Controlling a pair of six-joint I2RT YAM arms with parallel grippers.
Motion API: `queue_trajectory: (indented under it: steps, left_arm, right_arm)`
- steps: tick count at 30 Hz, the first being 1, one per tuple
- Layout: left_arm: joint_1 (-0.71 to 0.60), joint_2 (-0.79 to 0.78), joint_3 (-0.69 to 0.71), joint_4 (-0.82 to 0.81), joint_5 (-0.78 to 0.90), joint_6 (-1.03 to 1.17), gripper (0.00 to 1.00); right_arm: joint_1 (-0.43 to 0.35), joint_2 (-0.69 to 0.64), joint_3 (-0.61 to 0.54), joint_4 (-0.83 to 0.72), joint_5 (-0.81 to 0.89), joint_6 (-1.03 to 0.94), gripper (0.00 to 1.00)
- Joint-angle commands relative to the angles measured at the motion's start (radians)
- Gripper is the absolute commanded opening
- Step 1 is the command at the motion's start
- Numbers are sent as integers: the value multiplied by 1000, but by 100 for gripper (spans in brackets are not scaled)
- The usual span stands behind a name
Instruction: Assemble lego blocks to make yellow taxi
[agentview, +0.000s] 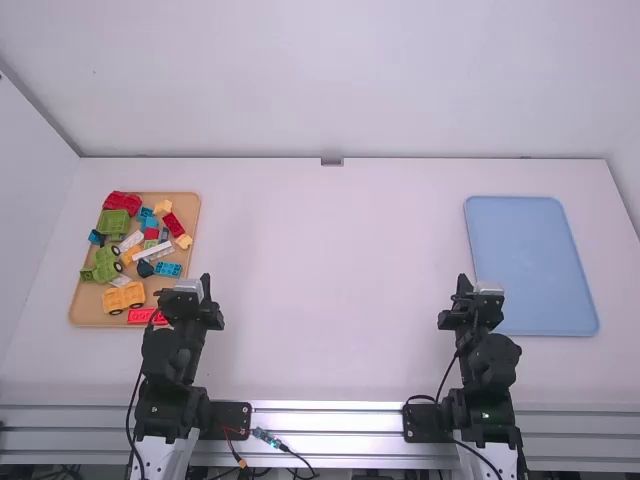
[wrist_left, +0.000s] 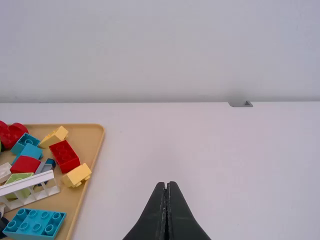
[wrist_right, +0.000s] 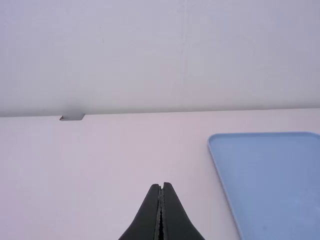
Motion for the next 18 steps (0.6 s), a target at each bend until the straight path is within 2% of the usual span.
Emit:
queue_trajectory:
  steps: [1, 18]
  left_arm:
    - [10, 10, 10, 7, 10, -9, 1]
    - [26, 181, 181, 178, 31, -131, 18]
  right_arm:
    - [10, 10, 10, 8, -12, -8, 1]
    - [22, 137, 138, 127, -139, -43, 14]
